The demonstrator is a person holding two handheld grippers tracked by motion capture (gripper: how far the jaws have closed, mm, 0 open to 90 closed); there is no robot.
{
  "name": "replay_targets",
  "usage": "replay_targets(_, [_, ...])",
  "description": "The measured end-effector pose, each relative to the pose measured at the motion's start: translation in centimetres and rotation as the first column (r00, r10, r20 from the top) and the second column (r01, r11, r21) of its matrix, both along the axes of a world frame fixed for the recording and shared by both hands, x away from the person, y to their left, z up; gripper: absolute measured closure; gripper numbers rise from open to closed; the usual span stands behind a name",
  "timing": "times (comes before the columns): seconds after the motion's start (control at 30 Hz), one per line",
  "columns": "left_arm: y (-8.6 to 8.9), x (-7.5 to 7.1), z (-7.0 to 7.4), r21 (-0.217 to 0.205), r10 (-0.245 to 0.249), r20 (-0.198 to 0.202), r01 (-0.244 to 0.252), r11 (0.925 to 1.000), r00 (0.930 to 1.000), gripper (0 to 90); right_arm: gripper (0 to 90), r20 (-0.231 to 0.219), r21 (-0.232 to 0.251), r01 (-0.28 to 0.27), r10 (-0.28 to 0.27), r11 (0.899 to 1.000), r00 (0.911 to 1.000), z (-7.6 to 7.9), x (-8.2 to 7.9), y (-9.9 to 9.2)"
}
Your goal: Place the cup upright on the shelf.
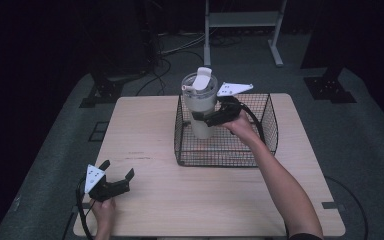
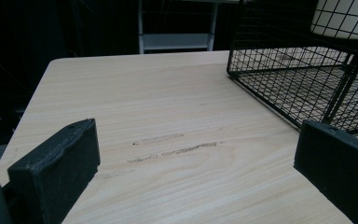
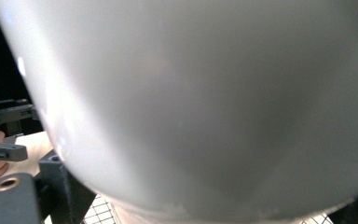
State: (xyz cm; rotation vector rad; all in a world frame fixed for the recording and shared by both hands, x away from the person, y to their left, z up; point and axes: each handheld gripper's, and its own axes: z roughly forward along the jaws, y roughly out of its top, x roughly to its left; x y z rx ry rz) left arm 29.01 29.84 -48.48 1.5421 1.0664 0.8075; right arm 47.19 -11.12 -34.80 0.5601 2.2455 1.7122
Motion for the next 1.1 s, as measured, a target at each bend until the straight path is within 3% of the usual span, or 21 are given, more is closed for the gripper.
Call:
replay_targets(0.37, [0.0,0.0,0.0,-0.001,-0.003,0.002,0.003,1.0000,1.0000,0.0,8.4,-0.041,-0.005,0.008,-0.008,1.000,0.9991,-2.6,2.0,0.5])
replay_targets(0.73, [0.0,0.0,0.0,-0.005,-0.003,0.005,0.003,1.0000,1.0000,0.0,8.3,-0.076,-0.059,0.001,-0.006,0.998,0.9971,-4.6,2.9,1.3])
replay_targets(0.87, [0.0,0.0,0.0,-0.010,-0.003,0.004,0.004,0.9999,1.0000,0.0,8.3,-0.097,-0.100,-0.009,-0.001,0.995,0.9953,-5.3,3.3,1.3])
replay_targets(1.1, [0.0,0.0,0.0,-0.005,-0.004,0.003,0.004,1.0000,1.0000,0.0,8.3,-0.132,-0.106,-0.026,0.012,0.994,0.9912,-6.1,3.7,1.2])
